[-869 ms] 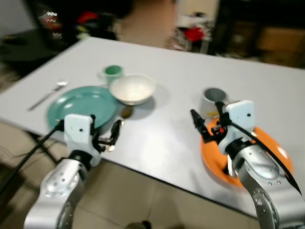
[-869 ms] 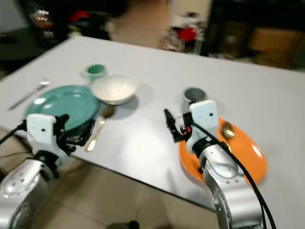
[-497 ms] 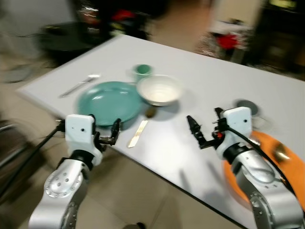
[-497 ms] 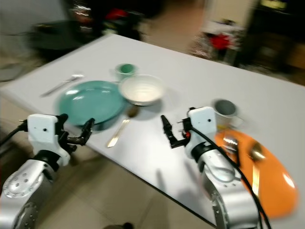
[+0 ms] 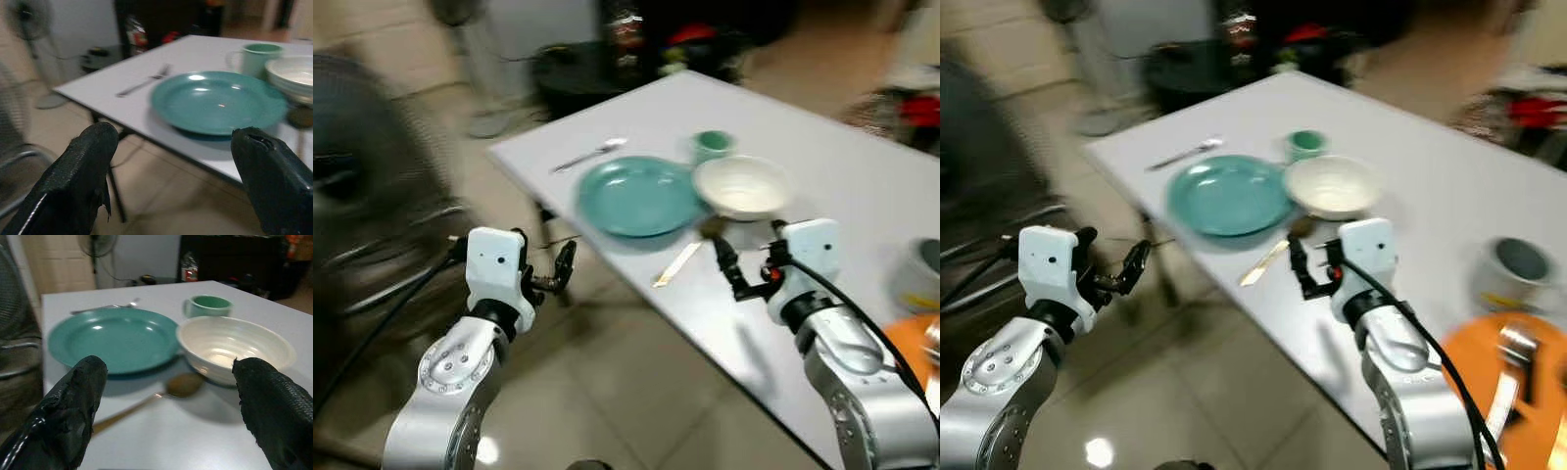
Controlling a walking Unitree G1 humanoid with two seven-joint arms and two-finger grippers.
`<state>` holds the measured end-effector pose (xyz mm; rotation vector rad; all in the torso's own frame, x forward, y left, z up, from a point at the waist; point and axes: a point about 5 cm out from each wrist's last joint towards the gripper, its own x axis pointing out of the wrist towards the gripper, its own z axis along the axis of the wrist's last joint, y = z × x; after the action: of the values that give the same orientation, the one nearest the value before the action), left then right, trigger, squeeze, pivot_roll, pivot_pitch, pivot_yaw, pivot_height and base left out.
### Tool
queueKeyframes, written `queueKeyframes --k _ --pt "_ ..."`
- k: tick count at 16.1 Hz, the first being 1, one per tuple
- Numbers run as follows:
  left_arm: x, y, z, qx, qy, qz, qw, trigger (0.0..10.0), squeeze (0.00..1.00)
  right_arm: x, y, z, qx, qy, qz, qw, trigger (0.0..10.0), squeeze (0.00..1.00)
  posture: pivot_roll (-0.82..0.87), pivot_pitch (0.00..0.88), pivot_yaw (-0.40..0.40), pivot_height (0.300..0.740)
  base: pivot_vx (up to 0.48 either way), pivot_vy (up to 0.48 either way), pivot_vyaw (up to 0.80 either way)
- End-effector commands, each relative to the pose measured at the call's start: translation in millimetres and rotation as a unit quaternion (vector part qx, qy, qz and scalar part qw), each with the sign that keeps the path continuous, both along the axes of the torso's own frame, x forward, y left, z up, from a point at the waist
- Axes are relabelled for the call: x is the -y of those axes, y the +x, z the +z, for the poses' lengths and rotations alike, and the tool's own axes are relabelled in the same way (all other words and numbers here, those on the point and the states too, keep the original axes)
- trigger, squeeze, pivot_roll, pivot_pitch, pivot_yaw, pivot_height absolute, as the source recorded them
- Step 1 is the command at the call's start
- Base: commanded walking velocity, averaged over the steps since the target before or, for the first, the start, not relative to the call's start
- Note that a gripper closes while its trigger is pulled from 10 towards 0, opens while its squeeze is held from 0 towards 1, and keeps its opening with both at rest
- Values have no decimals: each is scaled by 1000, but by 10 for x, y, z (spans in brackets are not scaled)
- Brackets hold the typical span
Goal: Setting the table
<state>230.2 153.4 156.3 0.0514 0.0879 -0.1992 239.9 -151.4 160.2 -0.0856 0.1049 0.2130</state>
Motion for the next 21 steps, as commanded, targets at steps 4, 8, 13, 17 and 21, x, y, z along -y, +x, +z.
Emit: queueKeyframes --k 4,8,13,17,21 --pt "-48 14 35 8 -1 9 1000 10000 0 -95 32 33 8 22 23 999 10000 1000 -5 0 35 740 0 0 800" --pt "-18 23 27 11 -9 9 1000 10000 0 -107 83 39 10 17 29 999 10000 1000 -5 0 22 740 0 63 600" --pt "-48 7 28 10 -4 13 1000 10000 0 -58 122 16 1 27 22 999 10000 1000 12 0 14 740 0 331 0" --pt "-80 22 51 15 0 14 1000 10000 0 -114 141 27 3 25 40 999 10000 1000 18 0 8 740 0 345 600" --pt "-97 28 66 18 1 17 1000 10000 0 -136 160 36 6 36 46 998 10000 1000 23 0 2 740 0 349 600"
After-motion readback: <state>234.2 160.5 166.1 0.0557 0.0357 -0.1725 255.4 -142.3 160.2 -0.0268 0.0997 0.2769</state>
